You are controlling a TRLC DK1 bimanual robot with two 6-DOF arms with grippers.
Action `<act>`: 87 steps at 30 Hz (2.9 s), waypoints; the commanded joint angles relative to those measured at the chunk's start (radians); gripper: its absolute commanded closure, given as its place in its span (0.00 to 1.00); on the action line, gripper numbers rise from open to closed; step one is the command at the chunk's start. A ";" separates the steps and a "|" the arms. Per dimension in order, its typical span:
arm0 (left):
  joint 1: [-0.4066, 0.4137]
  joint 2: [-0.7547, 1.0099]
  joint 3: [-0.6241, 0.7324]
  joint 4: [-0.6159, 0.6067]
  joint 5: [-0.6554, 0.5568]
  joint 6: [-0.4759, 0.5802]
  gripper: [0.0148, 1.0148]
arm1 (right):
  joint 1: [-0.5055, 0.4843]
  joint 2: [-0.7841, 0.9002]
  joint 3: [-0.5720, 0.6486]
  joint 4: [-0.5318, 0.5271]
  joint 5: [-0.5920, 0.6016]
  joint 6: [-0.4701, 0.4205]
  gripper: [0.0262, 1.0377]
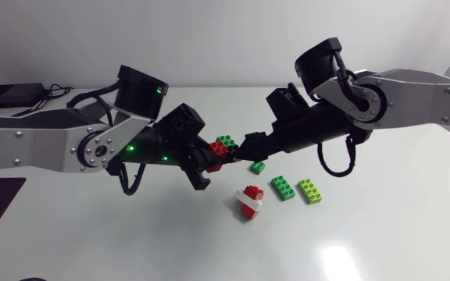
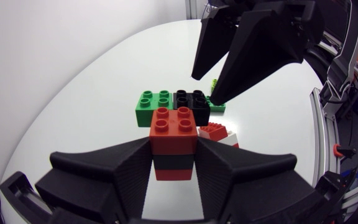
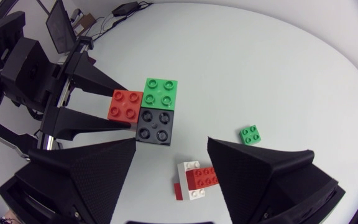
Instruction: Separate the duplo bricks
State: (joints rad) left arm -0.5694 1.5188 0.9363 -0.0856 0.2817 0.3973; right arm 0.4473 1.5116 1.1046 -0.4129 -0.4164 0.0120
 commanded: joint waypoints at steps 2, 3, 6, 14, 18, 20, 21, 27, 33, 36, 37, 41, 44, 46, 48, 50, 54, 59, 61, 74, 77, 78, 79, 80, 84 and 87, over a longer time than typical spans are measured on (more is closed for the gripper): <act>-0.006 0.029 0.038 0.020 0.010 -0.031 0.69 | 0.008 -0.004 -0.038 -0.010 -0.007 0.029 0.21; -0.009 0.030 0.041 0.021 0.010 -0.032 0.69 | 0.011 -0.002 -0.038 -0.009 -0.007 0.029 0.21; -0.021 0.037 0.048 0.024 0.010 -0.040 0.69 | 0.019 0.002 -0.042 -0.006 -0.007 0.031 0.21; -0.040 0.043 0.048 0.024 0.010 -0.049 0.69 | 0.034 0.024 -0.029 0.000 -0.005 0.032 0.22; -0.040 0.041 0.047 0.024 0.010 -0.049 0.69 | 0.039 0.027 -0.029 0.005 -0.002 0.032 0.27; -0.040 0.038 0.047 0.024 0.010 -0.051 0.69 | 0.042 0.029 -0.035 0.013 -0.001 0.034 0.35; -0.040 0.037 0.047 0.023 0.010 -0.051 0.69 | 0.042 0.032 -0.037 0.014 -0.001 0.034 0.38; -0.052 0.030 0.044 0.021 0.014 -0.055 0.69 | 0.042 0.033 -0.042 0.026 0.004 0.034 0.48; -0.050 0.015 0.041 0.014 0.027 -0.058 0.69 | 0.041 0.030 -0.046 0.036 0.018 0.034 0.62; -0.044 0.009 0.038 0.012 0.028 -0.057 0.69 | 0.041 0.021 -0.052 0.037 0.018 0.032 0.64; -0.043 0.007 0.035 0.012 0.028 -0.055 0.69 | 0.041 0.013 -0.054 0.037 0.018 0.032 0.65; -0.041 0.003 0.018 0.015 0.028 -0.051 0.69 | 0.021 0.002 -0.052 0.037 -0.018 0.043 0.66; -0.043 -0.009 0.007 0.018 0.028 -0.048 0.69 | 0.002 0.004 -0.046 0.029 -0.058 0.048 0.66; -0.047 -0.014 0.002 0.018 0.027 -0.041 0.69 | -0.013 0.004 -0.043 0.026 -0.090 0.055 0.66; -0.052 -0.022 -0.004 0.018 0.027 -0.038 0.69 | -0.030 0.004 -0.040 0.022 -0.117 0.060 0.67; -0.052 -0.028 -0.010 0.018 0.027 -0.032 0.69 | -0.045 0.004 -0.035 0.019 -0.142 0.066 0.67; -0.046 -0.032 -0.019 0.018 0.027 -0.025 0.69 | -0.078 -0.011 -0.040 0.013 -0.154 0.065 0.67; -0.021 -0.048 -0.025 0.015 0.027 -0.018 0.69 | -0.114 -0.097 -0.080 0.013 -0.085 0.036 0.67; -0.017 -0.058 -0.030 0.012 0.027 -0.015 0.69 | -0.142 -0.129 -0.106 0.011 -0.032 0.006 0.67; -0.006 -0.069 -0.036 0.007 0.027 -0.005 0.69 | -0.345 -0.142 -0.347 0.163 0.330 -0.075 0.67; -0.007 -0.071 -0.037 0.007 0.027 -0.005 0.69 | -0.383 -0.120 -0.364 0.189 0.364 -0.075 0.67; -0.009 -0.071 -0.039 0.007 0.027 -0.006 0.69 | -0.394 -0.108 -0.368 0.201 0.380 -0.075 0.67; -0.009 -0.072 -0.040 0.007 0.027 -0.006 0.69 | -0.406 -0.093 -0.371 0.209 0.395 -0.075 0.67; -0.009 -0.074 -0.042 0.007 0.027 -0.006 0.69 | -0.418 -0.079 -0.374 0.220 0.403 -0.075 0.67; -0.007 -0.080 -0.047 0.007 0.027 -0.006 0.69 | -0.469 -0.021 -0.376 0.238 0.410 -0.075 0.67; -0.007 -0.080 -0.051 0.007 0.027 -0.008 0.69 | -0.501 0.018 -0.377 0.252 0.412 -0.076 0.67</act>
State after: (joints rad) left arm -0.5777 1.4586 0.9161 -0.0814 0.2962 0.3729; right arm -0.0353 1.4960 0.7502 -0.1749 -0.0170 -0.0467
